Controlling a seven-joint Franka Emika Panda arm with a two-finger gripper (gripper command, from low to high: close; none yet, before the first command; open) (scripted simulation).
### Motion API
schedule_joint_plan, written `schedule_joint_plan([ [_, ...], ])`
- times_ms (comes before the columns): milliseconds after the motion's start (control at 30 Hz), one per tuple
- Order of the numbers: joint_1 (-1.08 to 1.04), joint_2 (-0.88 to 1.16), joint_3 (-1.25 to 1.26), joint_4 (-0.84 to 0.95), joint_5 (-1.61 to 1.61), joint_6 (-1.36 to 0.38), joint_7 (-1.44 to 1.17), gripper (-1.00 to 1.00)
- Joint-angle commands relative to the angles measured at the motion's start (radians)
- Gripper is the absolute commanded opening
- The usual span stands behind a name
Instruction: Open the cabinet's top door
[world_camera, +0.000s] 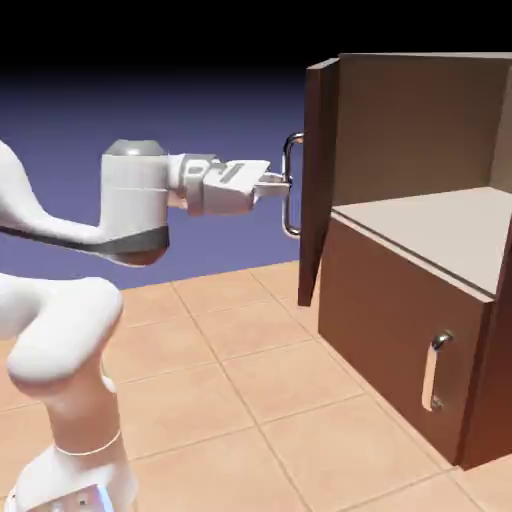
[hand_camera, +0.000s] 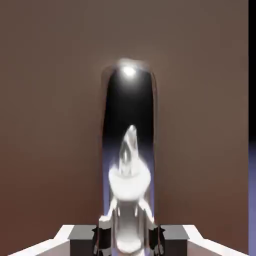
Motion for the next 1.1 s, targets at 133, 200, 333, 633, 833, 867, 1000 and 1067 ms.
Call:
schedule_joint_plan([
  [133, 0.127, -0.097, 0.048, -0.057, 0.219, -0.172, -0.171, -1.00],
  [200, 0.186, -0.136, 0.086, -0.072, 0.302, -0.259, -0.221, -1.00],
  [333, 0.289, -0.196, 0.187, -0.078, 0.450, -0.433, -0.285, -1.00],
  [633, 0.427, -0.219, 0.484, 0.018, 0.743, -0.824, -0.333, -1.00],
  [833, 0.394, -0.171, 0.687, 0.184, 0.910, -1.085, -0.337, -1.00],
  [867, 0.377, -0.162, 0.718, 0.220, 0.934, -1.129, -0.338, -1.00],
  [1000, 0.292, -0.132, 0.820, 0.365, 1.010, -1.282, -0.345, -1.00],
  [1067, 0.244, -0.122, 0.861, 0.438, 1.039, -1.351, -0.350, -1.00],
])
